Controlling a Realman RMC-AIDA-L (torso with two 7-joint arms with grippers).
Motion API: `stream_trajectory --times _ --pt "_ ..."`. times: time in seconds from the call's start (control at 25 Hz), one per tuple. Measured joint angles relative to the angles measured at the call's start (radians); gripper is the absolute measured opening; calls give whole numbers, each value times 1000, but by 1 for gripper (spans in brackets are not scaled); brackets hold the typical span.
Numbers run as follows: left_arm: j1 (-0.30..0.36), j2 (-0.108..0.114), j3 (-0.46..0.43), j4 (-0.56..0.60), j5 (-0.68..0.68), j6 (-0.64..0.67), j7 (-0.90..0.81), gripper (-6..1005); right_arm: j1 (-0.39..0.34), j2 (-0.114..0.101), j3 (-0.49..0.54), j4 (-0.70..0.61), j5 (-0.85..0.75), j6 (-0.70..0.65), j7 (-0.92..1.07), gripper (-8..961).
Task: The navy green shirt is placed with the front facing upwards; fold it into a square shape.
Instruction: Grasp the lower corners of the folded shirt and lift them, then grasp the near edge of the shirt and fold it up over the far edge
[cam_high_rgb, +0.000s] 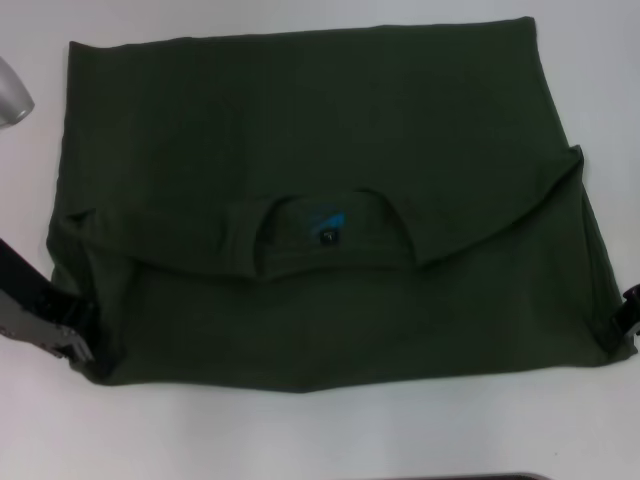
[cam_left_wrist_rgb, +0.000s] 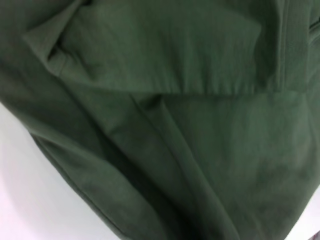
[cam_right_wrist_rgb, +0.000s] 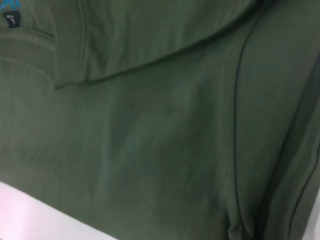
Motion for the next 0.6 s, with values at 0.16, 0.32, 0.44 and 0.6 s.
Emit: stream_trajectory --times 0.16,0.32,0.44,0.6 --pt "4 -5 5 -3 24 30 2 39 -9 0 -6 -2 -5 -36 -6 46" --pt "14 -9 9 -4 25 37 6 40 -15 0 -11 -12 -9 -55 -7 46" --pt "14 -9 4 -6 24 45 13 40 -13 -1 -11 -17 -9 -78 -14 46" --pt "2 -2 -27 -35 16 70 39 41 -5 -5 7 -73 21 -132 -42 46"
